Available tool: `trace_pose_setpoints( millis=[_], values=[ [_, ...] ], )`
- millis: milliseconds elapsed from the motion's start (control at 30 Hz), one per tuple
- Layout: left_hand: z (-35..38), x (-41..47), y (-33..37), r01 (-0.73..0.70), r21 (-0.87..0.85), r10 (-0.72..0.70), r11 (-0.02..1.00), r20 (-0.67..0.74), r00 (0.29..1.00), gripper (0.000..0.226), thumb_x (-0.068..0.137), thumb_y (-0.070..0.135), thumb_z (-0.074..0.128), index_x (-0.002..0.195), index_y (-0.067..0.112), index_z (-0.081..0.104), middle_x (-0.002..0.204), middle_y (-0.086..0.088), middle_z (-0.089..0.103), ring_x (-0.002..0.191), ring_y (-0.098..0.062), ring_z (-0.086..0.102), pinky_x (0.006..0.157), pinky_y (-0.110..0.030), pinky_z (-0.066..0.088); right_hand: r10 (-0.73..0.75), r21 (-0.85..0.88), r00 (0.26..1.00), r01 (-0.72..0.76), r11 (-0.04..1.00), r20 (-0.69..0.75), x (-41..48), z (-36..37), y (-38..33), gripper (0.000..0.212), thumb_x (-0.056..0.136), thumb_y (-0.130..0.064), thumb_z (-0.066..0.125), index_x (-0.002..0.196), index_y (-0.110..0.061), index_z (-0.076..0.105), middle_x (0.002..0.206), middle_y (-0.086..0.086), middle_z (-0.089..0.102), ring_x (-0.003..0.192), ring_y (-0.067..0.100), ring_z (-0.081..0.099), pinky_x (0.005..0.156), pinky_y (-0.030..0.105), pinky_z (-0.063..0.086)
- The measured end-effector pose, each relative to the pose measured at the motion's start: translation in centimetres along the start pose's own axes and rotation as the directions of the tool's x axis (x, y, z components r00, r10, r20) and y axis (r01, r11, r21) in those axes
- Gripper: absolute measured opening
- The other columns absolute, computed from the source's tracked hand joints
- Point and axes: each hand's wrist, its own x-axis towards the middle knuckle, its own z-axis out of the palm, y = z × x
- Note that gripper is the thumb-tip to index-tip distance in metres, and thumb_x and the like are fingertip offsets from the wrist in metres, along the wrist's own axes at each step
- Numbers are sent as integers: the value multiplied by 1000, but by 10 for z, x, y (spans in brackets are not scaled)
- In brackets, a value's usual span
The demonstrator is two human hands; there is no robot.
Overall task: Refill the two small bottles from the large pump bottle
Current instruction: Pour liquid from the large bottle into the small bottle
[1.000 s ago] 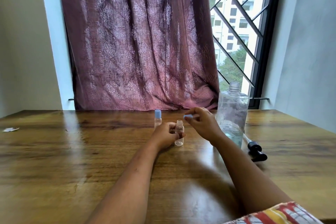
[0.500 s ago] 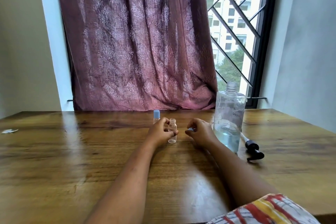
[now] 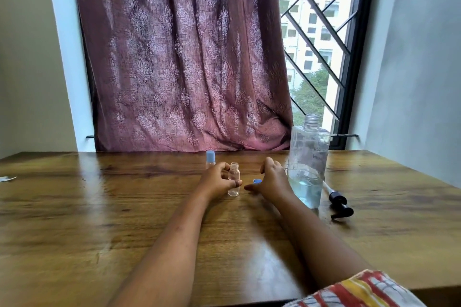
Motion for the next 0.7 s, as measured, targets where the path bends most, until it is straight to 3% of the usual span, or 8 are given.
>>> trace_pose_setpoints(
  millis=[100, 200, 267, 333, 400, 533, 600, 700],
  values=[
    [3, 0, 2, -28, -10, 28, 1000, 18, 999, 33, 74, 14, 77, 101, 13, 57, 87, 0, 66, 83, -12, 62, 69, -18, 47, -147, 70, 950, 173, 983, -275, -9, -16, -26, 40, 70, -14, 79, 82, -14, 41, 87, 3, 46, 74, 17, 44, 61, 23, 33],
    [4, 0, 1, -42, -2, 42, 999, 19, 999, 34, 74, 16, 78, 101, 15, 58, 86, 4, 65, 85, -12, 62, 73, -20, 48, -294, -29, 721, 356, 934, -628, -22, -36, -41, 18, 79, -9, 65, 84, -11, 48, 83, 6, 53, 71, 22, 50, 61, 27, 38],
    [4, 2, 0, -46, 26, 45, 999, 29, 999, 36, 72, 21, 79, 100, 19, 57, 94, 1, 66, 92, -14, 63, 84, -27, 51, -339, -203, 569, 290, 935, -749, -27, -45, -33, 21, 78, -11, 63, 96, -13, 50, 91, 10, 57, 84, 26, 53, 73, 28, 35],
    [5, 1, 1, -44, 33, 42, 999, 46, 998, 37, 72, 22, 79, 102, 21, 57, 101, -2, 67, 98, -15, 63, 91, -32, 51, -206, -137, 516, 168, 976, -831, -29, -54, -18, 42, 74, -15, 67, 112, -9, 51, 107, 13, 56, 102, 29, 50, 89, 30, 32],
    [8, 0, 4, -44, 36, 42, 998, 52, 998, 39, 73, 22, 78, 106, 19, 58, 105, -3, 68, 101, -16, 63, 91, -30, 50, 14, 34, 531, 28, 999, -847, -28, -59, -4, 66, 70, -28, 73, 125, -5, 46, 121, 16, 52, 115, 32, 46, 99, 37, 28],
    [11, -7, 8, -39, 17, 38, 999, 51, 998, 40, 75, 20, 77, 110, 16, 58, 104, -3, 68, 100, -16, 63, 84, -24, 47, 328, 269, 765, -208, 941, -555, -28, -57, 10, 107, 63, -52, 78, 145, -15, 19, 140, 20, 41, 124, 42, 43, 100, 49, 35],
    [11, -10, 8, -37, -7, 37, 999, 39, 999, 38, 75, 17, 76, 108, 14, 59, 103, -5, 68, 99, -17, 65, 83, -25, 50, 348, 361, 825, -190, 913, -445, -28, -55, 13, 102, 64, -47, 80, 142, -20, 20, 136, 17, 49, 118, 40, 50, 93, 48, 42],
    [12, -14, 9, -35, 1, 35, 999, 18, 999, 36, 76, 14, 75, 108, 12, 58, 102, -6, 68, 89, -12, 63, 69, -15, 48, 294, 310, 834, -157, 938, -466, -29, -54, 13, 86, 67, -37, 81, 133, -13, 31, 127, 17, 56, 109, 39, 56, 84, 42, 43]
  ],
)
